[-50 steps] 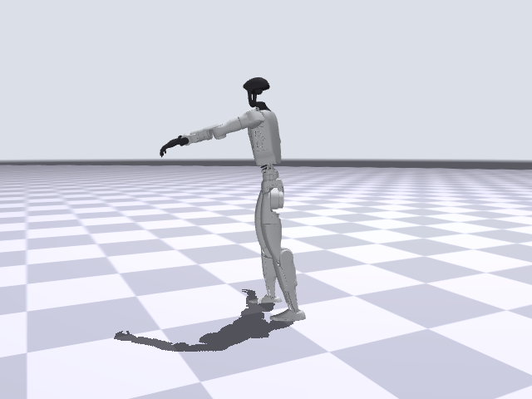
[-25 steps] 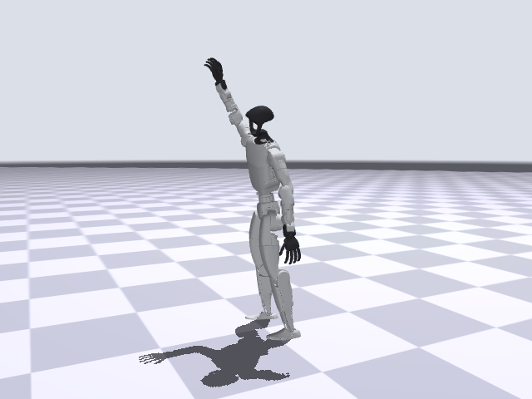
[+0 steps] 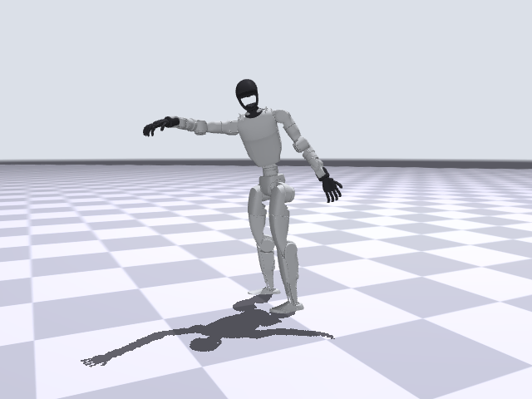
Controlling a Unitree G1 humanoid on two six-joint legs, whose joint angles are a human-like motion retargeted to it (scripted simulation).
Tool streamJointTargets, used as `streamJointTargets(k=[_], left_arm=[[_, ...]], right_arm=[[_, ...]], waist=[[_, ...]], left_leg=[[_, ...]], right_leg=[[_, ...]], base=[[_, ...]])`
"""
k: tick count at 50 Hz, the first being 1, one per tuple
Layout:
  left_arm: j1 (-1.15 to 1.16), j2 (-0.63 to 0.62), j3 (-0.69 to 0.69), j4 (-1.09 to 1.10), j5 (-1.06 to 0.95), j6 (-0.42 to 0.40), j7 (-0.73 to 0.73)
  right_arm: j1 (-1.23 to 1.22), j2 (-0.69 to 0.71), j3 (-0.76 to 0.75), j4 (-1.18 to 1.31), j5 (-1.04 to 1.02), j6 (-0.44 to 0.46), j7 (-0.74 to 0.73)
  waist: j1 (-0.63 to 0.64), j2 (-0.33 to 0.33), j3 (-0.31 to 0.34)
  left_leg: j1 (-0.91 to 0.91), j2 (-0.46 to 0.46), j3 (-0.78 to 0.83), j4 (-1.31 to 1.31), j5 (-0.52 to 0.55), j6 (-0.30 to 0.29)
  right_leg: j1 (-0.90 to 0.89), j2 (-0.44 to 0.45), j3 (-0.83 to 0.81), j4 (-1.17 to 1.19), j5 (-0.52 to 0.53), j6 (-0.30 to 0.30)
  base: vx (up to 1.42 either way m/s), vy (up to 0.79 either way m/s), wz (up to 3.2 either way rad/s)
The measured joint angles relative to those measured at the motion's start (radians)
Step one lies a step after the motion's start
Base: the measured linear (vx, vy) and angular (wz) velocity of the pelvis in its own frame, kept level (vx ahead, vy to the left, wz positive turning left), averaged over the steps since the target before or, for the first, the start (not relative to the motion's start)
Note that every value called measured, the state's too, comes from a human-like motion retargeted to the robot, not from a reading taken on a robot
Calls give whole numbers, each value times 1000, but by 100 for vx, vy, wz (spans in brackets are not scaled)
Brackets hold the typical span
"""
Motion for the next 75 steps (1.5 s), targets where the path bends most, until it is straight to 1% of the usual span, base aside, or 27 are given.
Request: streamJointTargets(k=[6, 8, 9, 10, 11, 12, 13, 14, 15, 17, 22, 27, 31, 35, 40, 41, 42, 43, 44, 45, 50, 54, 59, 64, 70, 73, 75], left_arm=[[-24, 1, 270, -15, -101, -74, 23], [-19, 63, 353, -45, -127, -112, 32], [-2, 100, 372, -59, -135, -131, 43], [22, 136, 380, -71, -139, -151, 57], [75, 186, 265, -96, -137, -163, 60], [109, 319, 168, -124, -138, -179, 68], [107, 619, 104, -158, -145, -205, 84], [103, 815, 110, -173, -150, -214, 87], [98, 959, 150, -178, -153, -213, 85], [68, 1095, 168, -215, -141, -217, 74], [-44, 1366, 132, -322, -70, -207, 58], [-72, 1512, 79, -453, 61, -191, 69], [13, 1555, 52, -555, 204, -162, 70], [162, 1572, 69, -625, 375, -98, 31], [313, 1497, 70, -689, 636, -35, -20], [168, 1380, -111, -696, 735, -32, -7], [-90, 1194, -401, -646, 836, -25, 16], [-575, 869, -905, -484, 939, -13, 56], [-833, 623, -1191, -337, 989, -18, 71], [-976, 416, -1369, -199, 1013, -32, 73], [-641, 157, -1225, -73, 1195, -21, 29], [-339, 49, -1036, 12, 1224, -5, 80], [35, 35, -813, 58, 1019, -13, 199], [350, 129, -627, 104, 751, -2, 218], [590, 386, -445, 133, 694, -3, 216], [709, 455, -293, 113, 634, -39, 233], [736, 464, -232, 99, 557, -70, 242]], right_arm=[[0, 0, 241, 44, -7, -30, 120], [0, 55, 319, 42, 26, -36, 171], [0, 155, 408, -9, 67, -34, 187], [0, 284, 524, -84, 118, -30, 196], [-133, 590, 862, -178, 109, -17, 139], [-392, 941, 1271, -164, 87, 10, 43], [-903, 1380, 1824, 68, 39, 67, -132], [-1113, 1590, 2036, 225, 69, 81, -209], [-1172, 1686, 2076, 343, 138, 72, -238], [-1113, 1686, 1996, 421, 243, 70, -249], [-996, 1547, 1766, 495, 470, 61, -295], [-1024, 1358, 1631, 455, 640, 42, -369], [-1155, 1279, 1638, 389, 746, 21, -411], [-1372, 1312, 1766, 334, 860, 4, -418], [-1602, 1467, 1928, 311, 958, -12, -390], [-1643, 1470, 1977, 327, 977, -18, -393], [-1639, 1448, 1980, 346, 998, -23, -395], [-1544, 1377, 1889, 373, 1024, -26, -395], [-1436, 1385, 1749, 370, 1039, -32, -398], [-1323, 1433, 1585, 353, 1049, -41, -403], [-1350, 1394, 1457, 321, 1147, -89, -504], [-1403, 1277, 1352, 279, 1223, -159, -634], [-1540, 1070, 1298, 230, 1294, -220, -745], [-1784, 855, 1380, 184, 1298, -194, -767], [-2189, 729, 1667, 84, 1110, -165, -770], [-2731, 853, 2196, 97, 956, -166, -797], [-2988, 959, 2474, 122, 868, -155, -784]], waist=[[-172, 289, -4], [-234, 331, -16], [-243, 336, -70], [-243, 339, -146], [-161, 327, -317], [-133, 260, -433], [-212, 83, -440], [-289, 1, -436], [-365, -34, -426], [-445, -13, -433], [-653, 60, -436], [-882, 140, -394], [-1061, 177, -346], [-1246, 161, -291], [-1460, 71, -246], [-1495, 78, -253], [-1480, 89, -280], [-1368, 105, -347], [-1271, 58, -380], [-1182, -21, -396], [-1170, -143, -400], [-1138, -230, -409], [-1066, -329, -415], [-952, -409, -415], [-764, -509, -397], [-732, -511, -414], [-692, -492, -413]], left_leg=[[-2, -10, -29, -24, 29, -25], [-22, -24, -25, -36, 42, -25], [-49, -34, -21, -43, 50, -23], [-82, -45, -16, -49, 59, -19], [-73, -36, -12, -47, 53, -19], [-52, -27, -4, -45, 44, -20], [-7, -15, 12, -44, 28, -24], [6, -15, 22, -42, 23, -25], [3, -20, 28, -41, 22, -25], [5, -20, 52, -34, 14, -25], [18, -13, 126, -11, -11, -32], [40, 2, 207, 9, -37, -33], [64, 17, 269, 17, -54, -16], [89, 32, 325, 21, -68, 10], [120, 46, 380, 18, -77, 41], [130, 48, 387, 16, -79, 45], [138, 50, 395, 13, -80, 49], [142, 54, 404, 11, -81, 53], [144, 55, 418, 10, -82, 56], [144, 55, 434, 10, -84, 59], [154, 61, 461, 10, -88, 68], [156, 66, 470, 10, -92, 67], [155, 73, 464, 6, -96, 54], [148, 78, 438, 0, -99, 37], [130, 78, 385, 0, -98, 25], [117, 74, 351, 3, -95, 22], [104, 73, 327, 6, -93, 22]], right_leg=[[10, -7, -38, -2, -2, -7], [-15, -20, -38, -6, 2, -6], [-48, -32, -34, -3, 4, -5], [-89, -46, -28, 3, 6, -4], [-82, -39, -25, 3, 2, -2], [-62, -29, -19, -4, -1, -1], [-16, -14, -8, -27, 0, -1], [-4, -13, 0, -35, 0, 1], [-9, -18, 5, -37, 1, 3], [-16, -21, 28, -39, 3, 10], [-37, -23, 102, -38, 10, 31], [-60, -15, 187, -27, 15, 45], [-79, -2, 256, -15, 18, 49], [-95, 15, 321, -3, 22, 47], [-109, 35, 384, 7, 32, 51], [-105, 38, 392, 8, 34, 55], [-102, 42, 400, 8, 36, 59], [-104, 48, 409, 5, 41, 64], [-112, 51, 424, 5, 46, 69], [-122, 54, 442, 5, 52, 73], [-129, 65, 471, 5, 67, 94], [-132, 72, 477, 3, 75, 105], [-129, 77, 465, -1, 80, 113], [-121, 78, 432, -1, 76, 109], [-109, 69, 376, 2, 62, 94], [-100, 61, 341, 2, 55, 84], [-97, 58, 318, 2, 51, 76]], base=[[-4, 1, 29], [0, 0, 0], [2, 5, 3], [6, 5, -11], [10, 1, -31], [14, -8, -64], [13, -11, -69], [10, -11, -58], [5, -5, -45], [3, -2, -56], [4, -1, -76], [4, -1, -87], [4, -1, -89], [2, -2, -83], [0, -2, -65], [0, 0, -50], [1, 1, -48], [0, 1, -58], [-1, 1, -71], [-2, 0, -66], [-1, 0, -33], [0, 0, -4], [0, 0, 0], [2, 2, 30], [2, 2, 48], [1, 2, 59], [0, 2, 62]])
